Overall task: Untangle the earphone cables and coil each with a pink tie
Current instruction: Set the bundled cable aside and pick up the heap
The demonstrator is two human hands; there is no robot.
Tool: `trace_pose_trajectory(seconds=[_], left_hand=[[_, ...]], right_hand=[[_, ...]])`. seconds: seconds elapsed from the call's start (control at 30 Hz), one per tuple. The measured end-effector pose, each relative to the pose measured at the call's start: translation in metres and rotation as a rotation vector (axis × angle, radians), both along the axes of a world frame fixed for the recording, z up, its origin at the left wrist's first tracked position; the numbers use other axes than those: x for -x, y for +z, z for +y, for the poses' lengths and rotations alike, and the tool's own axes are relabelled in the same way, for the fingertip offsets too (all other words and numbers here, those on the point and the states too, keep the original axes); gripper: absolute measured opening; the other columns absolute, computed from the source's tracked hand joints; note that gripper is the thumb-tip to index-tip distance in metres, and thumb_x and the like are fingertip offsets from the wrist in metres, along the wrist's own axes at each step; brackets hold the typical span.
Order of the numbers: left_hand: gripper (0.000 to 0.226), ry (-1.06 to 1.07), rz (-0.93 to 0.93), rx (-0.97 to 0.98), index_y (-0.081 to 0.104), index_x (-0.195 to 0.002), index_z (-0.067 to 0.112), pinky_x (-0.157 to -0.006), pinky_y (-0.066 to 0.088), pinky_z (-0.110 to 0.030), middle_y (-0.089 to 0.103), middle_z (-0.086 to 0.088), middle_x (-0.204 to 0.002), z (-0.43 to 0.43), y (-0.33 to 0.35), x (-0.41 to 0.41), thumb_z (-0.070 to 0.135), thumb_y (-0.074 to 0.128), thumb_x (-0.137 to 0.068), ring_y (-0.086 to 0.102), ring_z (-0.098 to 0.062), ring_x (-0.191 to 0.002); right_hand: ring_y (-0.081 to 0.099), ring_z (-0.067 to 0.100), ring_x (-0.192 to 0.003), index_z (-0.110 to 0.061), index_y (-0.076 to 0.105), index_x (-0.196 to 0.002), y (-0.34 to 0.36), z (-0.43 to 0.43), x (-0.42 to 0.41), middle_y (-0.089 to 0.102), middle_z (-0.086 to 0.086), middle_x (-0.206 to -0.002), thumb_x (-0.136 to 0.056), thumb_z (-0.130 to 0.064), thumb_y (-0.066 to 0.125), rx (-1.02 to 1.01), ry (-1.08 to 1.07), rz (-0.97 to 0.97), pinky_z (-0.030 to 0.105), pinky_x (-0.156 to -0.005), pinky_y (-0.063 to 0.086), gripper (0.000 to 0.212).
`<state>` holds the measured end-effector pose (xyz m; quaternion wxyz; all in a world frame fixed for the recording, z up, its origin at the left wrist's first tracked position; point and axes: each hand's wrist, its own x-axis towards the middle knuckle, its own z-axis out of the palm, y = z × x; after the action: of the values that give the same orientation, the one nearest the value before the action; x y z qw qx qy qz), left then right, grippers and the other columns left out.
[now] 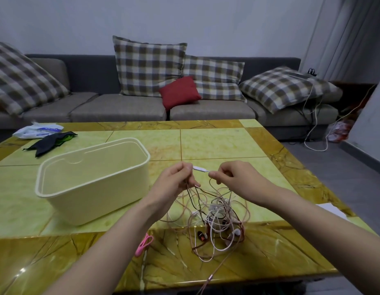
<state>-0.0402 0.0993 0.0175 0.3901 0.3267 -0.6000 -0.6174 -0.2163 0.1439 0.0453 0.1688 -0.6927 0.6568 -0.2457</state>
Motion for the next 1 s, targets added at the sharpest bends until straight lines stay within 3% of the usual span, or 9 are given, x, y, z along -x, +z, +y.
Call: trace_pose_trajectory(seconds=[0.1, 0.17, 0.3, 0.47, 0.6, 0.67, 0.8, 0.9, 1.0], left_hand=[[0.018, 0.005, 0.135, -0.081, 0.054, -0.083, 0.005, -0.084, 0.055, -0.033, 0.042, 0.001, -0.058, -0.002, 0.003, -0.002, 0.012, 0.044, -0.097, 0.053, -0.013, -0.057], [0.016, -0.016, 0.138, -0.104, 0.056, -0.088, 0.004, -0.063, 0.054, -0.024, 0.035, 0.003, -0.057, -0.001, 0.002, -0.001, 0.012, 0.045, -0.096, 0.044, -0.010, -0.050], [0.017, 0.043, 0.037, -0.103, 0.059, -0.089, 0.007, -0.038, 0.024, -0.015, 0.030, 0.006, -0.054, -0.006, -0.004, -0.004, 0.017, 0.049, -0.095, 0.025, -0.006, -0.044], [0.022, 0.084, -0.379, 0.154, 0.069, -0.080, 0.010, -0.042, 0.028, -0.013, 0.046, 0.010, -0.052, -0.010, -0.012, -0.013, 0.027, 0.060, -0.090, 0.034, -0.003, -0.043], [0.030, 0.114, -0.440, 0.189, 0.060, -0.069, 0.012, -0.047, 0.030, -0.013, 0.043, 0.008, -0.052, -0.012, -0.012, -0.011, 0.030, 0.056, -0.092, 0.035, -0.006, -0.047], [0.030, 0.198, -0.449, 0.242, 0.055, -0.067, 0.013, -0.051, 0.030, -0.018, 0.041, 0.006, -0.054, -0.016, -0.012, -0.012, 0.028, 0.055, -0.093, 0.035, -0.008, -0.051], [0.031, 0.258, -0.543, 0.415, 0.055, -0.062, 0.016, -0.053, 0.029, -0.024, 0.042, 0.004, -0.055, -0.020, -0.008, -0.013, 0.029, 0.061, -0.089, 0.036, -0.010, -0.053], [0.026, 0.225, -0.690, 0.493, 0.056, -0.070, 0.017, -0.055, 0.033, -0.022, 0.049, 0.006, -0.063, -0.018, -0.010, -0.006, 0.031, 0.057, -0.091, 0.043, -0.009, -0.060], [0.010, 0.254, -0.797, 0.554, 0.053, -0.098, 0.023, -0.083, 0.040, -0.023, 0.049, 0.009, -0.098, -0.014, -0.016, 0.004, 0.029, 0.056, -0.091, 0.045, -0.009, -0.095]], right_hand=[[0.042, 0.011, -0.052, -0.018, 0.061, -0.075, -0.012, -0.002, 0.011, 0.051, -0.004, -0.060, -0.097, -0.037, 0.046, -0.054, -0.017, 0.069, 0.021, -0.048, 0.030, 0.033], [0.046, 0.009, -0.057, -0.017, 0.061, -0.079, -0.018, -0.003, 0.016, 0.053, -0.005, -0.066, -0.099, -0.032, 0.042, -0.066, -0.021, 0.075, 0.018, -0.050, 0.032, 0.031], [0.046, 0.006, -0.062, -0.016, 0.059, -0.083, -0.013, -0.007, 0.015, 0.051, -0.007, -0.068, -0.101, -0.023, 0.039, -0.054, -0.041, 0.044, 0.014, -0.054, 0.033, 0.028], [0.062, 0.019, -0.075, -0.014, 0.062, -0.084, 0.011, -0.009, 0.010, 0.063, 0.002, -0.082, -0.095, -0.022, 0.050, 0.061, -0.090, -0.161, 0.030, -0.070, 0.050, 0.019], [0.046, 0.010, -0.047, -0.012, 0.066, -0.081, 0.026, -0.010, 0.001, 0.051, -0.006, -0.056, -0.088, -0.017, 0.061, 0.112, -0.081, -0.425, 0.023, -0.047, 0.039, 0.009], [0.038, 0.004, -0.046, -0.013, 0.067, -0.083, 0.026, -0.008, 0.004, 0.045, -0.010, -0.053, -0.088, -0.020, 0.062, 0.084, -0.071, -0.311, 0.011, -0.043, 0.028, 0.009], [0.046, -0.001, -0.058, -0.018, 0.062, -0.074, 0.016, -0.001, 0.017, 0.051, -0.012, -0.063, -0.089, -0.029, 0.061, -0.001, -0.104, 0.028, 0.008, -0.045, 0.033, 0.019], [0.054, 0.007, -0.063, -0.019, 0.061, -0.071, 0.011, -0.001, 0.020, 0.061, -0.006, -0.071, -0.092, -0.034, 0.056, 0.013, -0.154, 0.020, 0.018, -0.051, 0.036, 0.026], [0.049, 0.009, -0.054, -0.013, 0.065, -0.079, 0.013, 0.001, 0.011, 0.056, -0.005, -0.061, -0.094, -0.032, 0.052, -0.012, -0.117, -0.101, 0.019, -0.047, 0.038, 0.028]])
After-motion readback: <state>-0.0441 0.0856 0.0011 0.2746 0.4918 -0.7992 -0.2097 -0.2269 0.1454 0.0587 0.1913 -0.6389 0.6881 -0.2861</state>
